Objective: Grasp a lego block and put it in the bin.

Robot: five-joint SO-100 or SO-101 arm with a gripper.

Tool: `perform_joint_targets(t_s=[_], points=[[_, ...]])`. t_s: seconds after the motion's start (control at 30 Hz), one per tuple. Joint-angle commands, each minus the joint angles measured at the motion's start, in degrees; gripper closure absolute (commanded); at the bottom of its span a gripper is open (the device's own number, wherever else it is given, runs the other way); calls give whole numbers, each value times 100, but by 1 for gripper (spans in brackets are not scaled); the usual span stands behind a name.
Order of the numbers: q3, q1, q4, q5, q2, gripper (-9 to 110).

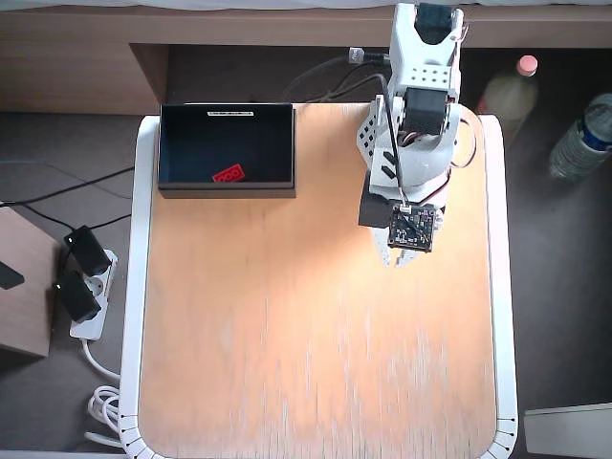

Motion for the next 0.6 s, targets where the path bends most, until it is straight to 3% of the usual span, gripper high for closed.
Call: perform_joint_targets(t_s=[0.0,0.57], points=[[545,-79,-404,114,765,101],[2549,-176,-404,281,1591,101]])
